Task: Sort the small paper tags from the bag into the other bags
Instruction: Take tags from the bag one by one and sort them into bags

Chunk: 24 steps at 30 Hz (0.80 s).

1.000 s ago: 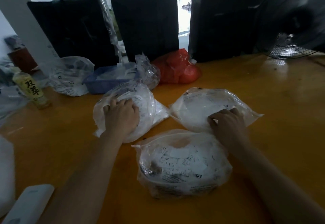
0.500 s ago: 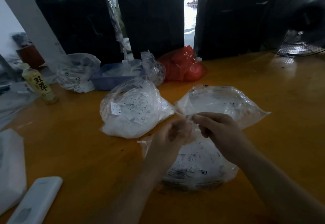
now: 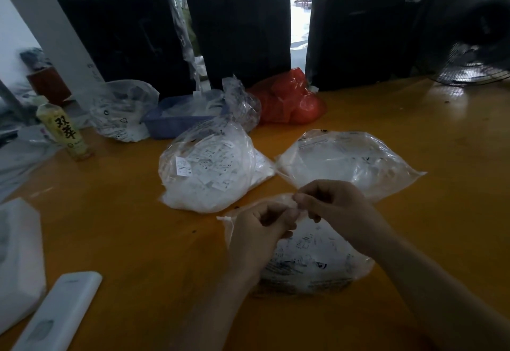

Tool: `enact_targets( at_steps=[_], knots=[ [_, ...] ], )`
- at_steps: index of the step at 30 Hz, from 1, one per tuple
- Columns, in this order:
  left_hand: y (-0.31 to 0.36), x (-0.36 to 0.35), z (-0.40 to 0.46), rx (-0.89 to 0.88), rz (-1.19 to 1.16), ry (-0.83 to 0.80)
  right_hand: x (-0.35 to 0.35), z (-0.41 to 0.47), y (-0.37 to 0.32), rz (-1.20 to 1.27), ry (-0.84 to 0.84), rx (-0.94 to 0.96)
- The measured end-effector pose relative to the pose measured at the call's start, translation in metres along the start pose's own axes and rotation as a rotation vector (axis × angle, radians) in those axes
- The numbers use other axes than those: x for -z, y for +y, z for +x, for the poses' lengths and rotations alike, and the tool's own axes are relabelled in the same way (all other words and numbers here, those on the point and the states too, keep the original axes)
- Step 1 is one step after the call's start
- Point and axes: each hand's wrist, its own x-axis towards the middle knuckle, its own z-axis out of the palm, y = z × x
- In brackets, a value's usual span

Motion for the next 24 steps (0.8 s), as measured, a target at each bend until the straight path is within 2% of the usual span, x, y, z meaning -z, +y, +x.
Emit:
enact_targets(
  at_steps=[6,11,15,17,20,24],
  knots=[
    [0.0,0.003,0.004,0.127,-0.231,0.045,0.006,0.005,0.009,0.016,-0.026,-0.063],
    [-0.002,0.004,0.006,0.147,-0.272,0.043,0.007,0.006,0.011,-0.015,0.016,-0.061],
    [0.001,0.008,0.005,0.145,-0.167,-0.068,0.004,0.004,0.011,-0.191,-0.014,0.03],
    [0.0,0.008,0.006,0.144,-0.135,-0.043,0.002,0.004,0.011,-0.273,-0.03,0.064],
    [-0.001,0.009,0.008,0.23,-0.254,0.042,0.005,0.005,0.011,-0.413,-0.023,0.085],
    [-0.005,0.012,0.01,0.24,-0.279,0.075,0.001,0.005,0.016,-0.757,-0.216,0.142]
  ],
)
